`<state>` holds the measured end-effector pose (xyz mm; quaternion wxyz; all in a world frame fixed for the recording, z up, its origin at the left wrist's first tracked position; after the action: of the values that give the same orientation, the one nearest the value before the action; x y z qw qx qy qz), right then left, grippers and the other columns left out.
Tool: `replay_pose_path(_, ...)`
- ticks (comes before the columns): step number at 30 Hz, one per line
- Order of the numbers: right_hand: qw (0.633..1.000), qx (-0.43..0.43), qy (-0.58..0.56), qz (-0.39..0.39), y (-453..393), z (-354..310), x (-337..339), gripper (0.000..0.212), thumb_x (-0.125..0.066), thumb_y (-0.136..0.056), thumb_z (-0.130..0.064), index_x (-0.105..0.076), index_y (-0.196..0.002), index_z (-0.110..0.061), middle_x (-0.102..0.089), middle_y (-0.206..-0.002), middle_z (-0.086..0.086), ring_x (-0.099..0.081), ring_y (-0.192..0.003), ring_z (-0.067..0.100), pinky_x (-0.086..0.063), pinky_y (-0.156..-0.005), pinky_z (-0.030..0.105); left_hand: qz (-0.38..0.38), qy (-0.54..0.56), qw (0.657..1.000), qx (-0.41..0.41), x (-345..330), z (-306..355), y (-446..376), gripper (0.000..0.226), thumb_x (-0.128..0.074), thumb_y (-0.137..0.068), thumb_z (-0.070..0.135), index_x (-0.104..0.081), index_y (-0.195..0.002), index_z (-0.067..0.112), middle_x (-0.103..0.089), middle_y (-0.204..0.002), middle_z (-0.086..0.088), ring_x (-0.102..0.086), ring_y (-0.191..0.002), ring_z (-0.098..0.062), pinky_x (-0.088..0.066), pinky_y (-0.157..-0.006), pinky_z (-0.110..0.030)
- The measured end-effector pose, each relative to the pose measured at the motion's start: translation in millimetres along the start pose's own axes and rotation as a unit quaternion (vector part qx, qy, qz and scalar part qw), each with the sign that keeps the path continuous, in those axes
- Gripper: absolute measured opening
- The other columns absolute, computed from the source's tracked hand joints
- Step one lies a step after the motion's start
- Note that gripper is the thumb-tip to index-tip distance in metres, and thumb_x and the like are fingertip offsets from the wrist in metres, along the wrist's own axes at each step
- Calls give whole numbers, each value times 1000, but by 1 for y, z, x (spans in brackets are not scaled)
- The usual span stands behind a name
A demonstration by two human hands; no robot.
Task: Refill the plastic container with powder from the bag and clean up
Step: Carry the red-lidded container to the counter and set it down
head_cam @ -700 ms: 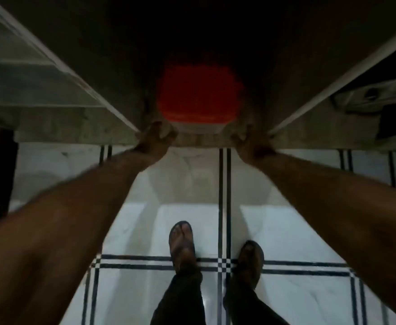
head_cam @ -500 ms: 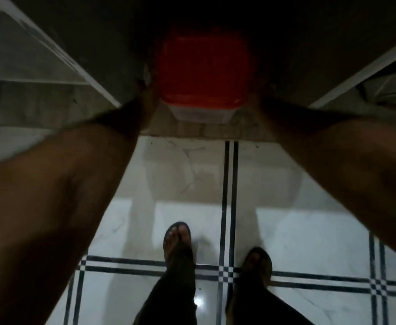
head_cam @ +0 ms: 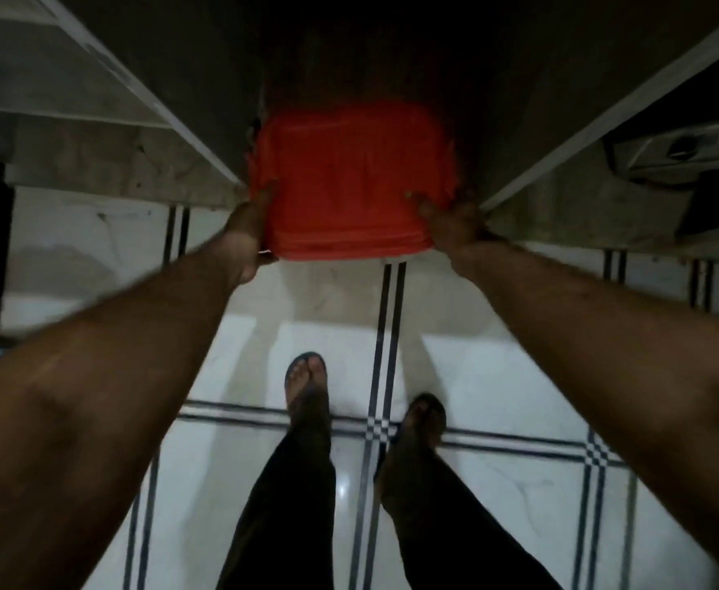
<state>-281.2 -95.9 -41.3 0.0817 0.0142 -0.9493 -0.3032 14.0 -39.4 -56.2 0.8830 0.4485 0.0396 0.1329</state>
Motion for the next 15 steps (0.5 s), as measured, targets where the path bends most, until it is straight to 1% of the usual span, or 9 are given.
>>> replay_pose_path(1,1000,-1,12,-4,24,-14,6,85,-85,-88,-41,-42,-159,-19,-56,-156,7,-60,-123,15,-52,-104,28,27,-17,999,1,6,2,32,65,-60,-92,78,-65,-141,35,-79,-125,8,-76,-110,-18,-61,-93,-42)
replay_pose_path(2,1000,-15,25,-12,50,-21,11,84,-87,-86,-44,-48,-156,-17,-62,-150,7,-65,-119,15,-57,-101,27,40,-21,999,8,11,-2,63,57,-63,-93,73,-69,-133,31,-82,-115,10,-79,-103,-15,-64,-88,-38)
replay_pose_path(3,999,-11,46,-22,77,-31,18,84,-88,-82,-48,-54,-152,-15,-69,-141,7,-71,-115,16,-61,-99,31,48,-13,999,-7,16,-6,100,47,-66,-95,66,-73,-123,28,-83,-107,10,-81,-97,-12,-66,-84,-36)
replay_pose_path(5,998,-24,58,-20,131,-59,38,76,-88,-83,-48,-58,-143,-12,-74,-128,3,-76,-109,17,-63,-99,40,77,2,996,-46,20,5,173,32,-73,-96,54,-76,-112,27,-84,-105,8,-81,-98,-12,-65,-91,-37)
replay_pose_path(7,998,-26,62,-16,181,-101,57,71,-88,-82,-52,-58,-135,-15,-73,-124,-2,-75,-108,16,-63,-99,44,107,7,991,-84,29,34,244,25,-76,-95,46,-76,-110,27,-84,-102,10,-80,-99,-10,-63,-94,-34)
replay_pose_path(9,997,-15,72,-8,231,-148,76,82,-89,-72,-66,-61,-134,-20,-74,-126,-2,-76,-109,17,-64,-97,44,119,-6,987,-109,33,64,313,28,-76,-95,43,-77,-114,23,-84,-99,10,-80,-97,-9,-63,-93,-32)
replay_pose_path(11,996,3,90,7,275,-195,96,92,-86,-64,-77,-66,-134,-20,-76,-124,-1,-77,-107,17,-65,-92,41,115,-23,985,-129,33,97,375,45,-78,-87,51,-79,-118,19,-84,-104,3,-81,-100,-16,-63,-98,-42)
replay_pose_path(13,994,34,94,41,313,-242,118,84,-82,-65,-78,-74,-123,-17,-80,-113,0,-78,-101,18,-64,-89,40,116,-43,982,-144,37,136,429,51,-78,-79,60,-81,-111,20,-85,-101,0,-81,-100,-25,-63,-97,-52)
replay_pose_path(15,994,58,78,59,350,-287,135,74,-80,-67,-73,-78,-111,-14,-82,-104,1,-78,-94,17,-64,-87,42,107,-63,980,-153,39,174,474,52,-77,-75,65,-82,-100,19,-85,-95,-4,-81,-93,-29,-64,-86,-58)
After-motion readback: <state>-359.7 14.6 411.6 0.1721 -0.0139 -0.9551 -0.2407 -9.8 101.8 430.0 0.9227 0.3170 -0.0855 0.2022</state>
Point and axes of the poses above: each hand's wrist, its own y-axis away from the middle knuckle, its own x-axis out of the back of the hand, z = x × y, the point moved 7 cm from there along -y, towards the middle knuckle
